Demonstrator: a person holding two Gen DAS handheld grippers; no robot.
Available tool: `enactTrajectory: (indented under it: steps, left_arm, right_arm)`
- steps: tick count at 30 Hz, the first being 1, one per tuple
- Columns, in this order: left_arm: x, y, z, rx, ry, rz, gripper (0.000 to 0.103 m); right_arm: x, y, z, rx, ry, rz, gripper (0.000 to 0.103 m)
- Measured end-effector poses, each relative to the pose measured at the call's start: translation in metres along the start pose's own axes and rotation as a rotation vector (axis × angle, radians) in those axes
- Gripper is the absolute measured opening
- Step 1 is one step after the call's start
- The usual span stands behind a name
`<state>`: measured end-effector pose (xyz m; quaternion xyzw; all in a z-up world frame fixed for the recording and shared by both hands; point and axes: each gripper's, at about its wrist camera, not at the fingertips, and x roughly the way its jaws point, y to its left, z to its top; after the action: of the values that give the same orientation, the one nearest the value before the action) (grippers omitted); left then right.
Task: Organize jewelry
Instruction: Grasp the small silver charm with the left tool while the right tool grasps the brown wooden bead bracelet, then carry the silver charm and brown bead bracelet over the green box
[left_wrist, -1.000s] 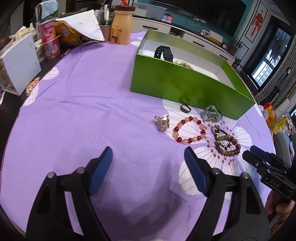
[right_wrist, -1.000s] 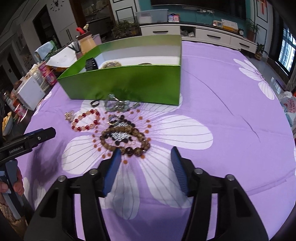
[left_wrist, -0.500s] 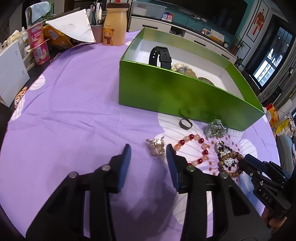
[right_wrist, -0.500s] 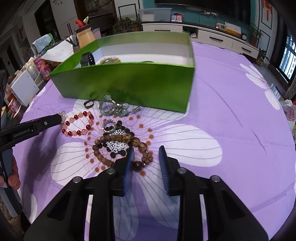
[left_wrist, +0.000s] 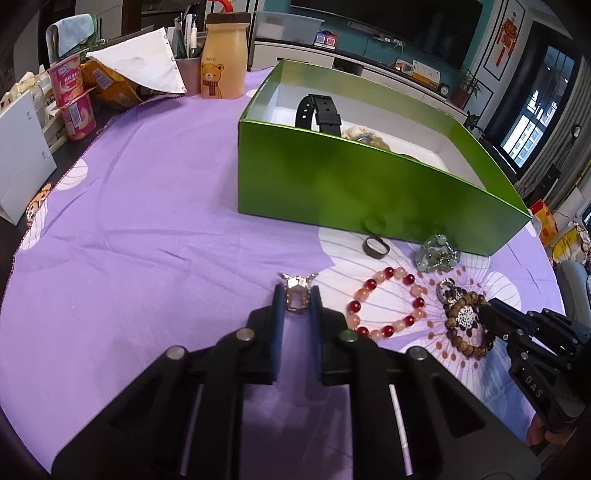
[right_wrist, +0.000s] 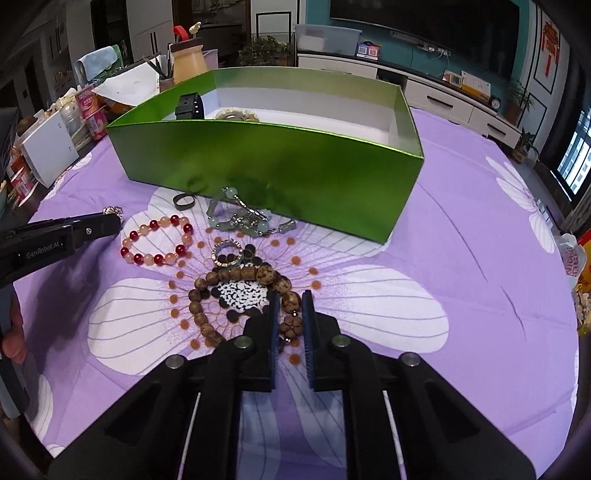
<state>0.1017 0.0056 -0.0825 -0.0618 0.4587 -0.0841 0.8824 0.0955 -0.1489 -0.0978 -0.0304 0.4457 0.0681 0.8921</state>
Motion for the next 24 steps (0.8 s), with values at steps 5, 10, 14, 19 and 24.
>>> enactTrajectory:
  steps: [5, 10, 14, 19, 24]
  left_arm:
    - [-0.011, 0.002, -0.004, -0.011, -0.006, -0.027, 0.013]
    - [-0.030, 0.006, -0.009, -0.029, -0.032, -0.043, 0.013]
    - [-0.043, 0.006, -0.012, -0.031, -0.048, -0.043, 0.013]
    - [-0.048, -0.005, -0.016, -0.012, -0.042, -0.049, 0.013]
    - [-0.057, -0.021, -0.019, 0.025, -0.056, -0.062, 0.013]
  right_arm:
    - [-0.017, -0.001, 0.001, 0.001, -0.040, 0.009, 0.011]
    - [-0.046, 0.003, 0.009, -0.027, -0.123, -0.022, 0.011]
    - [-0.071, 0.003, 0.015, -0.029, -0.187, -0.019, 0.011]
    - [-0.094, 0.001, 0.021, -0.037, -0.242, -0.030, 0.011]
    - [-0.105, 0.000, 0.024, -0.033, -0.261, -0.041, 0.011]
